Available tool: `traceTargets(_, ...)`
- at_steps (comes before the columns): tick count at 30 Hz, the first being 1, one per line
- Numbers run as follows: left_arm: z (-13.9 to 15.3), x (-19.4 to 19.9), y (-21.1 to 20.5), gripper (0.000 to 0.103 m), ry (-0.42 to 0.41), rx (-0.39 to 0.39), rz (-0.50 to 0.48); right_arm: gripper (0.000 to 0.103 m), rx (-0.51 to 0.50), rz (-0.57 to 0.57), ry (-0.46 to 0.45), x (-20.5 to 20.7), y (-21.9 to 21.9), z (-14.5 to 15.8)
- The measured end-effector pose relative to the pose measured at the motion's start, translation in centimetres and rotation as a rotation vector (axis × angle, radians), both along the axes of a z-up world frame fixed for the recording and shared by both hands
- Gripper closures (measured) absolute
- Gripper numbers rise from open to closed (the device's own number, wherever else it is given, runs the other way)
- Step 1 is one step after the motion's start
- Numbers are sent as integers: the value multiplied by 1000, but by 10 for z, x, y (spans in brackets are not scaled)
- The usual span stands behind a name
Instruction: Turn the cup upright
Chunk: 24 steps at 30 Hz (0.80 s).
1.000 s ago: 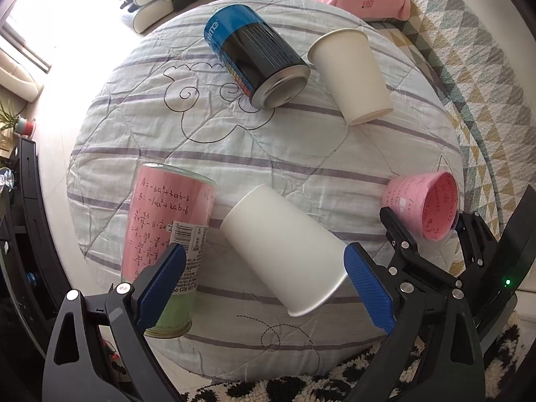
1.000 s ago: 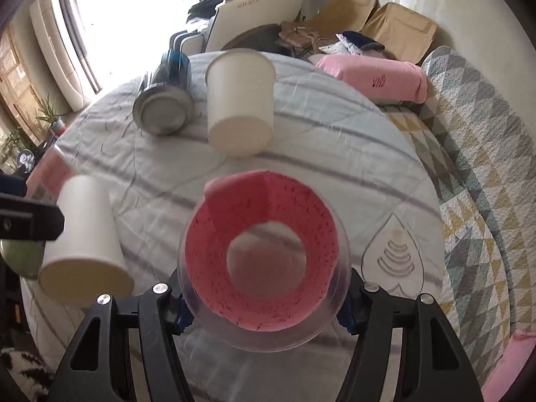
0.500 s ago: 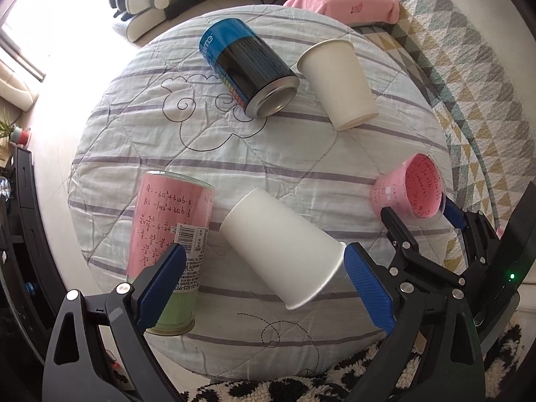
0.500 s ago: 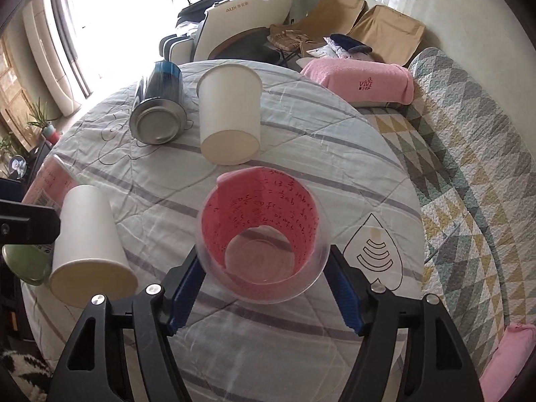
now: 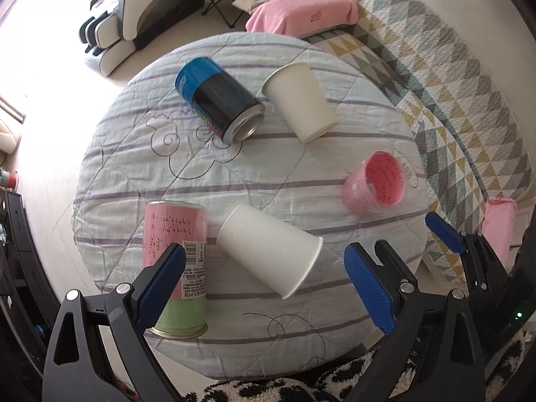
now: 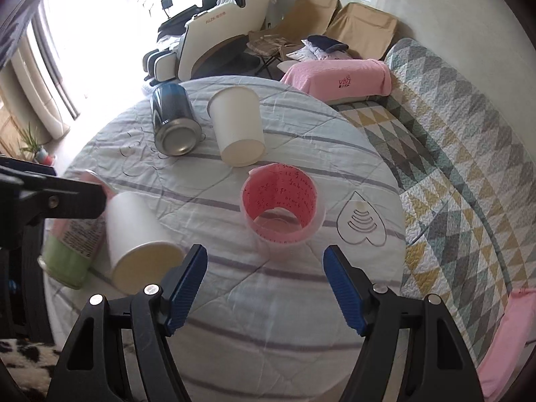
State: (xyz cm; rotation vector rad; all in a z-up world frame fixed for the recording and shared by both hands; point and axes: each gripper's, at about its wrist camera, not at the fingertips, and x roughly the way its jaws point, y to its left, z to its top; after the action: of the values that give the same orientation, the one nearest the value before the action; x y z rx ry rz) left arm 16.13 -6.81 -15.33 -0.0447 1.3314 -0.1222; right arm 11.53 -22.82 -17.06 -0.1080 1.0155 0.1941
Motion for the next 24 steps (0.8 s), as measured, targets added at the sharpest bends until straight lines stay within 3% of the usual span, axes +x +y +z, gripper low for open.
traceTargets(6,28,-20,-12,6,-69,-7,37,30,89,-24,36,-19,-20,27)
traceTargets(13,63,-68,-29,6,-173,23,153,30,148,14,19,-32,-52,62)
traceTargets(19,93,-109,-44,6,-262,61,220,29,162,47,-47,-58,-70,96)
traceTargets(20,98,-114,-46,6,-276,65,223,24,163,52,-56,-61,-72,100)
traceTargets(24,114,-129,-53,6,-346,74,213,24,164,56,-108,-74,-77,118)
